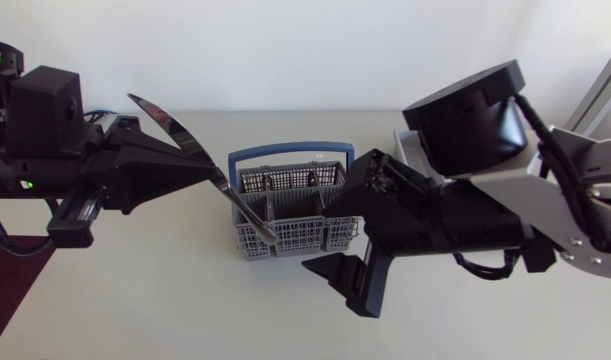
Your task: Sort the cutlery from the basket into the organizer compartments.
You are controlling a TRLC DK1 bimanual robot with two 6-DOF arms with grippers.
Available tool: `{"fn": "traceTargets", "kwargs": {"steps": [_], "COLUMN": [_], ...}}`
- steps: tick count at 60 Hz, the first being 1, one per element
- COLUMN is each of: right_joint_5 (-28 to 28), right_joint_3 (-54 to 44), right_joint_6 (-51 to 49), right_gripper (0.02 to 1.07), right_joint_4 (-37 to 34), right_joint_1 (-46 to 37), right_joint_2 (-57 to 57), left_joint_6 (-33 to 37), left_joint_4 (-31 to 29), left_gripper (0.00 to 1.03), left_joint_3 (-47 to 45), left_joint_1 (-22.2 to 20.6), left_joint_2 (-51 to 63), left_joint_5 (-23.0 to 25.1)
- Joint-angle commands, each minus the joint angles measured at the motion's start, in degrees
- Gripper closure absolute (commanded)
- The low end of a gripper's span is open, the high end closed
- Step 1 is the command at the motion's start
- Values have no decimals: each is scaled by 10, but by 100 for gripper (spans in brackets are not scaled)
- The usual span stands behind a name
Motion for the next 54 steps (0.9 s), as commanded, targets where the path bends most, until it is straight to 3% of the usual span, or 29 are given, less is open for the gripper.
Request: {"fn": "traceTargets", "kwargs": {"steps": [1,21,34,54], "right_joint_5": [-12,-71,-95,-116], "right_joint_3": [22,75,93,95], "right_joint_6": [-10,7,11,14], "right_gripper": [12,17,31,66], "right_joint_4": [10,14,0,-9], "right_joint_1": [9,20,37,44], "right_joint_2": [26,90,108,122], "left_joint_6": [-12,-9,-9,-11], "left_joint_4": [-2,-1,9,12], "left_gripper": [100,100,100,100], "left_joint_3": [-15,-35,-34,-21], "left_joint_1": [-7,-13,-18,-22], "left_joint_2": [16,23,26,41], "left_joint_5": [25,58,60,65]}}
